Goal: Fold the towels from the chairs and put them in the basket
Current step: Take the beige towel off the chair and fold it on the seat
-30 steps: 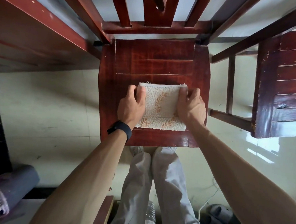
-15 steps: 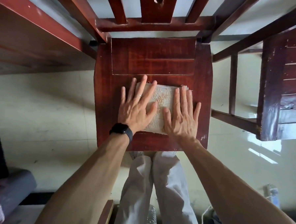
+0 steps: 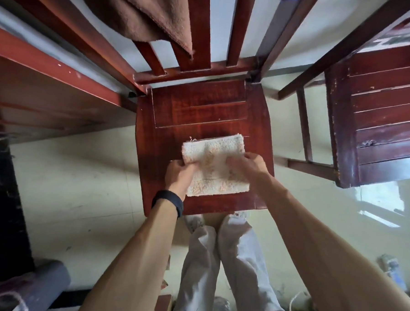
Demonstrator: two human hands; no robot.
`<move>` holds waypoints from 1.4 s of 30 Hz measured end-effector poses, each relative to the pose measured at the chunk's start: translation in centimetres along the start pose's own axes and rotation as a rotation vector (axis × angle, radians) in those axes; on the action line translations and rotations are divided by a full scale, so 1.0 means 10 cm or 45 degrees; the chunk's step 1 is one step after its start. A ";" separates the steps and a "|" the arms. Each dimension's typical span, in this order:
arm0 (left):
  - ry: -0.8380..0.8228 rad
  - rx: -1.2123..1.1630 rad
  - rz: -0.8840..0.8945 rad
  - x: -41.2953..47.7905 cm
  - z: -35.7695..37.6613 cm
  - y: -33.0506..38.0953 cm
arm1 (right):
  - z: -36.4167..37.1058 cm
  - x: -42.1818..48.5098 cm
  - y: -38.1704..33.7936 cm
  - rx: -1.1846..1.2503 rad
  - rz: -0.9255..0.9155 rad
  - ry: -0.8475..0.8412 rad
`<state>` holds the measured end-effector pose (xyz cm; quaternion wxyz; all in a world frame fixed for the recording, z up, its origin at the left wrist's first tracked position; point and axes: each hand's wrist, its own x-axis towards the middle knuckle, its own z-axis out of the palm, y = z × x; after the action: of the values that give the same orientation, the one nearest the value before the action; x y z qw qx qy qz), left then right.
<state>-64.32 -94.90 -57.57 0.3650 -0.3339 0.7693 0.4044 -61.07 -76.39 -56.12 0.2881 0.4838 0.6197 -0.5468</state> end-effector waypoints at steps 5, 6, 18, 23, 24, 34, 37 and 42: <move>-0.249 -0.056 0.162 -0.54 -0.24 0.20 | -0.51 -0.61 0.03 0.245 -0.143 -0.174; -0.298 -0.034 0.187 -0.74 -0.30 0.27 | -0.65 -0.83 0.05 0.250 -0.172 -0.242; -0.871 0.394 0.755 -3.58 -0.34 1.62 | -2.22 -4.06 0.25 0.690 -0.546 0.257; -0.976 0.551 1.107 -4.66 0.26 1.91 | -2.54 -4.70 0.58 1.036 -0.573 0.748; -0.943 0.593 1.214 -4.84 0.44 1.94 | -2.64 -4.76 0.65 1.024 -0.564 0.851; -0.938 0.743 1.690 -6.38 2.56 1.89 | -4.34 -5.01 1.56 1.003 -0.499 1.544; -0.993 0.728 1.751 -6.75 3.16 1.87 | -4.89 -5.09 1.81 1.000 -0.449 1.649; -1.045 0.712 1.850 -7.37 4.03 1.88 | -5.80 -5.16 2.19 0.979 -0.413 1.721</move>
<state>-30.09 -35.44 -5.53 0.3333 0.5115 0.6705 0.4215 -12.21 -37.06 -5.45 -0.4211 0.6801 0.4908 -0.3453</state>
